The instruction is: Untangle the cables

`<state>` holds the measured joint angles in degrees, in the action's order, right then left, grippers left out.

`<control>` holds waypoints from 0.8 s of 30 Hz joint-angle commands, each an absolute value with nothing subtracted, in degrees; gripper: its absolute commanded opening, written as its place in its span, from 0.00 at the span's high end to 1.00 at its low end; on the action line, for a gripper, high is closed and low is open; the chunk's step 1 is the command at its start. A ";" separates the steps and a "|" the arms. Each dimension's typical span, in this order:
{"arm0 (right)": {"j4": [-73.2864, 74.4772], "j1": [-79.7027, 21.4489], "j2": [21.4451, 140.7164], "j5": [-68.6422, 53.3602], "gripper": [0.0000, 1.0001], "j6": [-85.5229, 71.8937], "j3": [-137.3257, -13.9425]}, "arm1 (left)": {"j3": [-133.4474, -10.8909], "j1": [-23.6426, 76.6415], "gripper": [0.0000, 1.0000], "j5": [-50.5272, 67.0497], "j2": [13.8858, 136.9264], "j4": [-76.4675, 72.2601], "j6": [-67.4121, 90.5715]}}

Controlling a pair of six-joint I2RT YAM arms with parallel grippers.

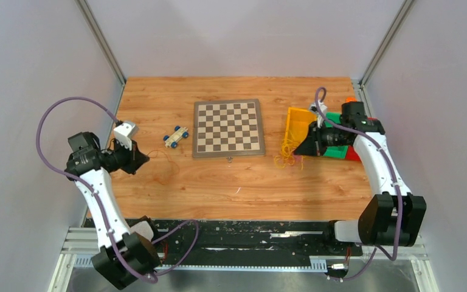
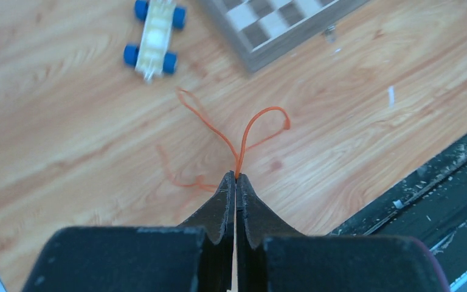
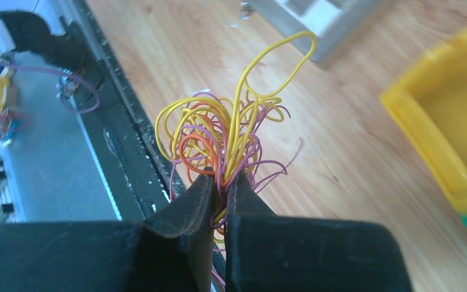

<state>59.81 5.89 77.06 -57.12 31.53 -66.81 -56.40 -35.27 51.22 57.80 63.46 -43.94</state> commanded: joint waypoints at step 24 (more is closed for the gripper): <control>42.66 -38.80 88.16 -61.68 0.00 21.35 -100.69 | -76.17 17.83 1.00 58.25 59.97 39.47 -3.21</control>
